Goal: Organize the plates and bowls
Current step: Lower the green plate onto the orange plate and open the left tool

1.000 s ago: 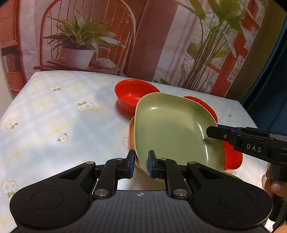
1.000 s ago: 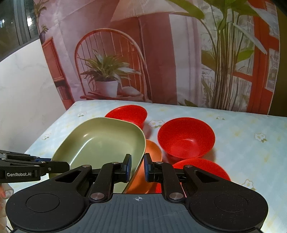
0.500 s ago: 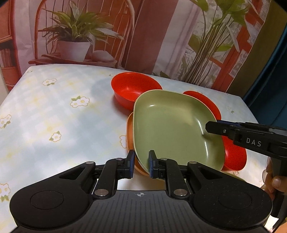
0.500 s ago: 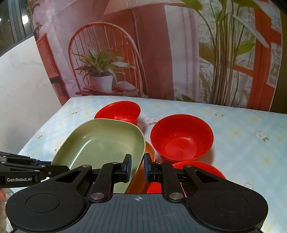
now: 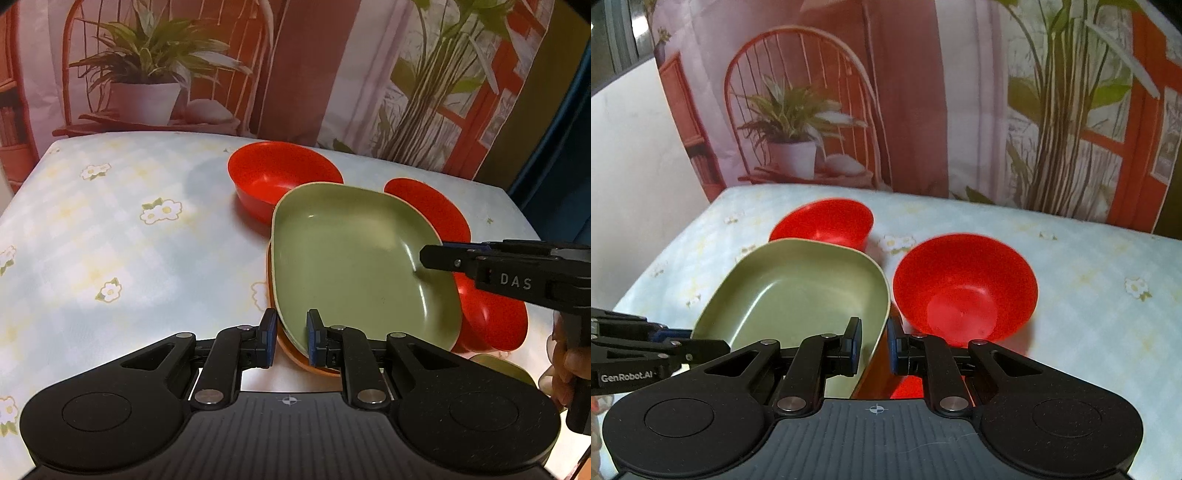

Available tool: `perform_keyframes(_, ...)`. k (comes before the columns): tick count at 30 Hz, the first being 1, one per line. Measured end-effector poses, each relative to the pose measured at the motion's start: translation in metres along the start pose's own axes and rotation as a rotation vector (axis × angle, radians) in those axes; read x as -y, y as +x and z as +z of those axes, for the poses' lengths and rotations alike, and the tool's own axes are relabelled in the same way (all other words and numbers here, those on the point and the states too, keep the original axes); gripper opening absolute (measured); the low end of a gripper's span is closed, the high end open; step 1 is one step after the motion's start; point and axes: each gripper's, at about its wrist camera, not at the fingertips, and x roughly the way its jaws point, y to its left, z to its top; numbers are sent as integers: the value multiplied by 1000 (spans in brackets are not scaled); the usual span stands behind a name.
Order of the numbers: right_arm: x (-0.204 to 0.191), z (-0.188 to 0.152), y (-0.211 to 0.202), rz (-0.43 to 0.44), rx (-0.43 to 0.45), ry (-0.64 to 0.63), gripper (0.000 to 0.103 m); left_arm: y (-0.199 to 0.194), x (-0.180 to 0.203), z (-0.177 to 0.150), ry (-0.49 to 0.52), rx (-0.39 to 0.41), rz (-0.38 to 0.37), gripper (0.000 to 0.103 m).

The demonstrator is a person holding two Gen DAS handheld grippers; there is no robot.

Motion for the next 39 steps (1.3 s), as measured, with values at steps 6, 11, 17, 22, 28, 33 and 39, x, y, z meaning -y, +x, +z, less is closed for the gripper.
perform_keyframes(6,1,-4,13,-10,-34,-4,14,5,-3,-3,-8,-12,-2,20)
perform_keyframes(11,-1,-3,19,-29,-53,-22,14,4,-1,-3,-4,-14,-10,23)
perform_keyframes(17,-3,-3,20,-37,-62,-36,15,3,-3,-2,-4,-10,-9,23)
perform_keyframes(22,-4,-4,20,-42,-68,-48,20,-5,-7,-1,-14,16,-4,23)
perform_keyframes(28,-6,-4,22,-54,-71,-56,20,-4,-19,5,-58,46,8,24)
perform_keyframes(33,-6,-5,22,-62,-75,-62,20,3,-23,4,-73,42,12,27)
perform_keyframes(39,-7,-4,23,-74,-76,-75,20,10,-30,2,-98,33,6,34)
